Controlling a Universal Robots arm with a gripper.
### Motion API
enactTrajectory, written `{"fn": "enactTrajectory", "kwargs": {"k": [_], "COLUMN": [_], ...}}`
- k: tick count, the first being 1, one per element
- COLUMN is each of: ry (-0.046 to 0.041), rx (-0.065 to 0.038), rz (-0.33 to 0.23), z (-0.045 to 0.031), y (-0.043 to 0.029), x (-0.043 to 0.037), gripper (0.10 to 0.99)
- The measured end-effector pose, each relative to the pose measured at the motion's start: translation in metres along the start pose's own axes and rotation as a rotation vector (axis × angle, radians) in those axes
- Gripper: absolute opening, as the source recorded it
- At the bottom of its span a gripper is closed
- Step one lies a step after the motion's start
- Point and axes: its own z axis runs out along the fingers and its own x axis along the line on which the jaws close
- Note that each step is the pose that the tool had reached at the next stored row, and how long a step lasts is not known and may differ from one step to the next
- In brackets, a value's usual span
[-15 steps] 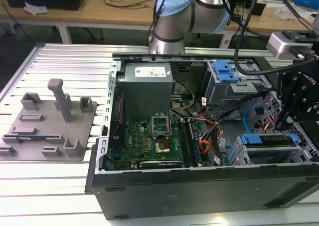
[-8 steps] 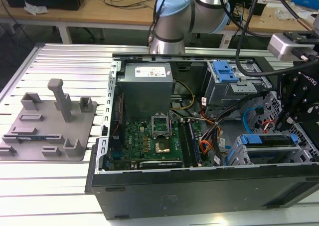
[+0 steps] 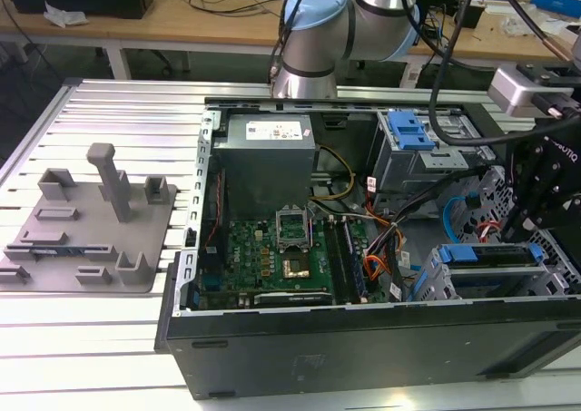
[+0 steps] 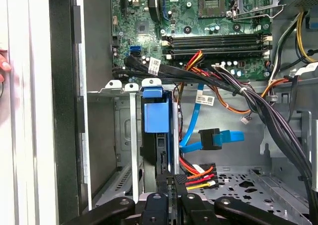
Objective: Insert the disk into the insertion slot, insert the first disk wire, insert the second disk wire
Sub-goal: 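Insert the first disk wire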
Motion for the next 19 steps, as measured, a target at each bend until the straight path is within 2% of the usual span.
{"fn": "enactTrajectory", "kwargs": {"k": [5, 19], "ry": [0.0005, 0.0005], "rx": [-0.002, -0.002], "rz": [0.023, 0.024], "z": [0.0014, 0.0051], "y": [-0.0005, -0.0014], "x": [0.0008, 0.0016], "gripper": [0.169, 0.169]}}
